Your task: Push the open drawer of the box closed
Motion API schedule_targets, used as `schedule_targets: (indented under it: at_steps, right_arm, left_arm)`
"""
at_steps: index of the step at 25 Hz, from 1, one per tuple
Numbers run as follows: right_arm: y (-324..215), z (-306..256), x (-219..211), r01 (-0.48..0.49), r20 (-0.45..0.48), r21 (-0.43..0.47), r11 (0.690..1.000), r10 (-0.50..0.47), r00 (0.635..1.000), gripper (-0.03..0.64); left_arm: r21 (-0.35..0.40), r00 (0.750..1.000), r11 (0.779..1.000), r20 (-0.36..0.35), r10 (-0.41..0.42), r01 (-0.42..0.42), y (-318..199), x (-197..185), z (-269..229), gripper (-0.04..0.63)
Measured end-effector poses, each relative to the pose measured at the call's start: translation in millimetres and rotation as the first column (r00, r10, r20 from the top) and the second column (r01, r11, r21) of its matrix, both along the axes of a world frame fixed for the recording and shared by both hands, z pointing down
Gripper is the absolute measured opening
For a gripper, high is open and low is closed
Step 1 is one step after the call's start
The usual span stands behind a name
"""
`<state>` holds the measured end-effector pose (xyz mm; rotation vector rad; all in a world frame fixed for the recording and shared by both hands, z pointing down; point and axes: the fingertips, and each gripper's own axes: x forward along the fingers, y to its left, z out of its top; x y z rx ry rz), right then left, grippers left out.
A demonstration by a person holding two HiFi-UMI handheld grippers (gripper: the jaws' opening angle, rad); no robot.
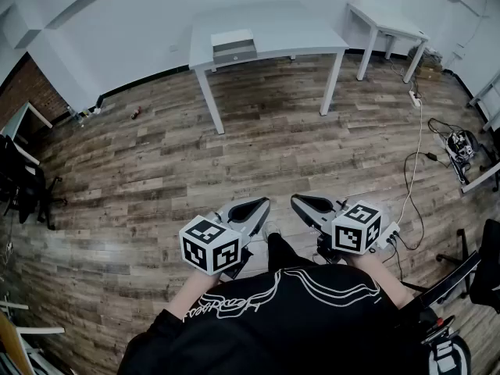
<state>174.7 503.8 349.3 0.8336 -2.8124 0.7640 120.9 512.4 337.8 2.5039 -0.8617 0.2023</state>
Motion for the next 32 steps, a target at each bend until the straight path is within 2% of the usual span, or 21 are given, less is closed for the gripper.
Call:
schedule_targets:
  at_steps: [6,11,14,19,26,32]
  right_arm:
    - [-83,25,-21,0.051,-0.039,0.01,0.999,-0.05,0.998,0.009]
    - [-176,55,-44,0.095,-0.039,-0.061,0.994,-0.097,0.995,0.009]
    - [-241,62,-54,0.111,-0.028,-0.079,0.991,-0.114,0.993,0.009]
    - [-341,51,-64,0.095,-0.027,-0.063,0.994,-0.097,0.995,0.009]
    - [-420,33,-84,0.112,-0.019,-0.004,0.994,-0.112,0.993,0.009]
    - [-484,49,-107,0.094,-0.027,-0.013,0.995,-0.094,0.995,0.009]
  left_arm:
    - [-0.024,0.999,0.999,-0.002,-0.038,0.038,-85,-21,27,0.008]
    - [-0.058,0.989,0.987,0.019,-0.147,0.148,-186,-56,51,0.008]
    - [-0.084,0.986,0.983,0.045,-0.158,0.162,-251,-69,59,0.008]
    - [-0.041,0.983,0.985,0.089,-0.162,0.166,-342,-78,47,0.008]
    - [-0.035,0.98,0.981,0.055,-0.189,0.191,-409,-93,38,0.008]
    - [-0.054,0.985,0.984,0.05,-0.167,0.17,-474,-114,56,0.008]
